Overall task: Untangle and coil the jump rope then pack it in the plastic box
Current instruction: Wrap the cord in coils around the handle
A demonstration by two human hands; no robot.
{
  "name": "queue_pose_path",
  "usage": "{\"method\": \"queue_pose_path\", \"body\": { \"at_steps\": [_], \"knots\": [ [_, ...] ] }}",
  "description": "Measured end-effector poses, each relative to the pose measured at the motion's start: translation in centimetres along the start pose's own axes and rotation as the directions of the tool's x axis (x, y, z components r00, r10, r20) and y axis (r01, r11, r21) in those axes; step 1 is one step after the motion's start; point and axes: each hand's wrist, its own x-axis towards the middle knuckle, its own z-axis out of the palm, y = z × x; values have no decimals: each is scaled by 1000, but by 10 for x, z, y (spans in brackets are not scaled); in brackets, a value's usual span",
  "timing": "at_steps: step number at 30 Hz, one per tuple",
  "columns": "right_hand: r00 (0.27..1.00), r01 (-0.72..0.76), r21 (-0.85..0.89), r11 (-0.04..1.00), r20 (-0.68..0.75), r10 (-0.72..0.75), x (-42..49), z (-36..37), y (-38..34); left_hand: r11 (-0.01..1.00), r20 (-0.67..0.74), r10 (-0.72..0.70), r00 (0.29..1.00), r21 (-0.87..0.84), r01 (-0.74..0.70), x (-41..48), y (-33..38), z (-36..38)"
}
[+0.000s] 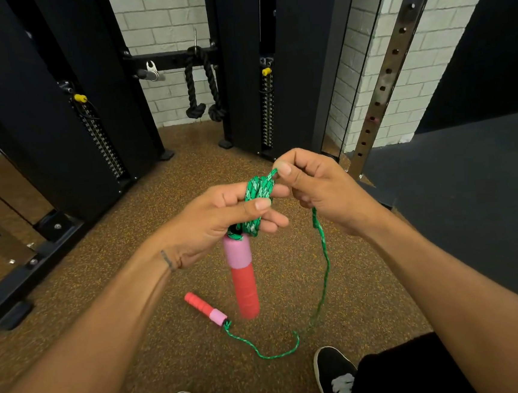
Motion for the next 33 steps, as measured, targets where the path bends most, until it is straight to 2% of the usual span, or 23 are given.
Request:
{"method": "queue_pose_path", "body": {
  "at_steps": [7, 12, 16, 20, 25, 28, 33],
  "knots": [
    [990, -138, -20, 990, 21, 139, 3, -2, 11, 996, -22, 28, 999, -84, -30, -1, 0, 2],
    [964, -232, -26, 972, 127, 233, 0, 7, 21, 967, -43, 63, 997, -245, -71, -2, -2, 3],
    [930, -332, -10, 943, 165, 329, 0, 18, 21, 954, -43, 87, 995, -285, -96, -1, -2, 3],
    [910, -369, 77, 926, 231, 343, -2, 18, 15, 958, -185, 95, 978, -250, -141, 2, -1, 4],
    [905, -330, -68, 942, 261, 336, -4, 21, 13, 966, -300, 64, 952, -222, -135, 5, 0, 1],
    [904, -327, -72, 942, 266, 334, -5, 22, 12, 975, -342, 65, 938, -180, -133, 7, -2, 2],
    [850, -307, -90, 947, 421, 316, -9, 23, 6, 973, -537, 124, 834, -97, -207, 11, -2, -8]
  ]
}}
